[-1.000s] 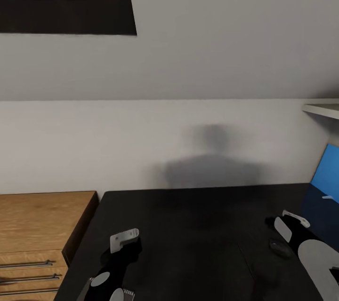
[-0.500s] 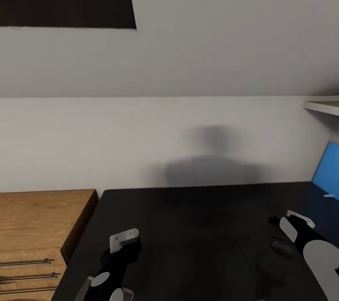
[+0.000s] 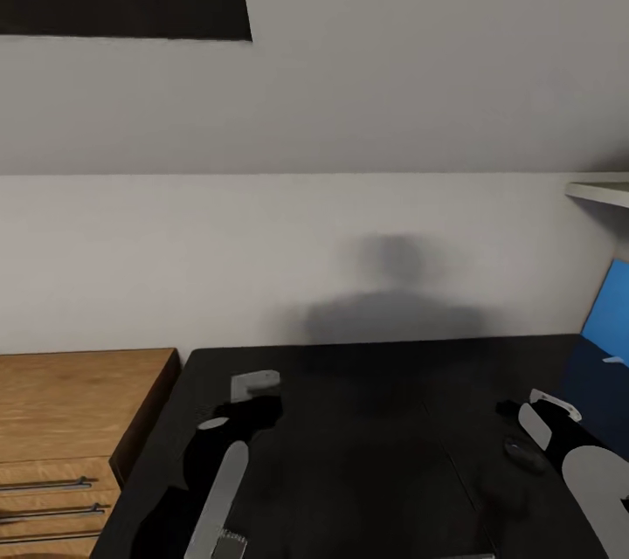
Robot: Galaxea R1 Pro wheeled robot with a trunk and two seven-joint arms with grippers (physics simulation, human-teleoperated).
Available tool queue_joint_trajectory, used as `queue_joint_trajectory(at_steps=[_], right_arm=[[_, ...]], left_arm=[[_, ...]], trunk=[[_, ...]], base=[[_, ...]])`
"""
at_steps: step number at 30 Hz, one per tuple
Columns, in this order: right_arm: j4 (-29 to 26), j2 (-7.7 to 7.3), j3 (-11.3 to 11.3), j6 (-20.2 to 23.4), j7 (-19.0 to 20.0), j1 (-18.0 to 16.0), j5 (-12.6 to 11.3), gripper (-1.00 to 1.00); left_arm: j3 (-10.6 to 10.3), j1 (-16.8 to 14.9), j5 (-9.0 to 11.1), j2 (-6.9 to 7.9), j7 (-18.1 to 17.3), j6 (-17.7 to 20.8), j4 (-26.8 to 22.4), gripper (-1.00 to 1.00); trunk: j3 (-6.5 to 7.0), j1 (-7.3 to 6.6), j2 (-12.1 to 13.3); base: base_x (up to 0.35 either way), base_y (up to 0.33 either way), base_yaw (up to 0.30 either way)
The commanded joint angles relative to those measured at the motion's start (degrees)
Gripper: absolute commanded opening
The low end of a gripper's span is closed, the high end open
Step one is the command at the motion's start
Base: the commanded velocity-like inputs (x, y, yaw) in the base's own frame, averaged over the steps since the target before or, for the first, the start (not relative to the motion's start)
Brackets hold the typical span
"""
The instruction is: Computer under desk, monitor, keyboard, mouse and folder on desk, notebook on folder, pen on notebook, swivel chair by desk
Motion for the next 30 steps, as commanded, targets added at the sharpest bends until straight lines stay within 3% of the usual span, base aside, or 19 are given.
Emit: queue_joint_trajectory(at_steps=[1,2,5,7,8,11,14,20,22,25,30], right_arm=[[-0.12,-0.08,0.13,0.34,-0.27,-0.02,-0.59,1.00],[-0.13,-0.09,0.13,0.36,-0.25,-0.02,-0.59,1.00],[-0.17,-0.18,0.10,0.43,-0.17,-0.02,-0.59,1.00],[-0.18,-0.18,0.11,0.45,-0.16,-0.02,-0.59,1.00],[-0.19,-0.18,0.10,0.48,-0.15,-0.02,-0.59,1.00],[-0.19,-0.16,0.12,0.56,-0.14,-0.02,-0.55,1.00],[-0.20,-0.17,0.13,0.64,-0.20,-0.02,-0.47,1.00],[-0.15,-0.32,0.13,0.76,-0.26,-0.02,-0.41,1.00],[-0.02,-1.12,0.08,1.79,-0.23,-0.02,-0.43,1.00],[0.40,-2.45,-0.11,5.53,0.33,-0.02,-0.71,1.00],[0.56,-2.63,-0.03,6.62,0.70,-0.02,-0.84,1.00]], left_arm=[[0.50,-6.76,4.72,0.00,0.77,5.56,3.24,1.00],[0.65,-8.26,5.94,0.00,0.80,6.33,4.63,1.00],[1.39,-16.74,14.49,0.00,0.89,8.58,13.34,1.00],[1.75,-19.15,17.42,0.00,0.93,8.87,15.84,1.00],[2.04,-21.35,19.88,0.00,1.37,9.06,18.00,1.00],[2.29,-24.28,22.43,0.00,3.58,9.22,20.30,1.00],[2.36,-26.11,23.80,0.00,7.49,9.28,20.52,1.00],[2.33,-26.43,23.80,0.00,8.53,9.26,19.70,1.00],[2.44,-26.46,23.67,0.00,8.81,8.98,18.68,1.00],[2.53,-26.47,23.61,0.00,8.95,8.55,16.38,1.00],[2.55,-26.48,23.69,0.00,9.00,8.37,15.59,1.00]], trunk=[[-0.27,0.23,-0.48],[-0.45,0.45,-0.88],[-0.99,1.11,-2.08],[-1.35,1.55,-2.88],[-1.53,1.77,-3.28],[-2.07,2.43,-4.49],[-2.60,3.09,-5.69],[-3.68,4.40,-8.10],[-4.04,4.84,-8.90],[-4.04,4.84,-8.90],[-4.04,4.84,-8.90]], base=[[0.000,0.000,0.000],[0.000,0.000,0.000],[0.000,0.000,0.000],[0.000,0.000,0.000],[0.000,0.000,0.000],[0.000,0.000,0.000],[0.000,0.000,0.000],[0.000,0.000,0.000],[0.000,0.000,0.000],[0.000,0.000,0.000],[0.000,0.000,0.000]])
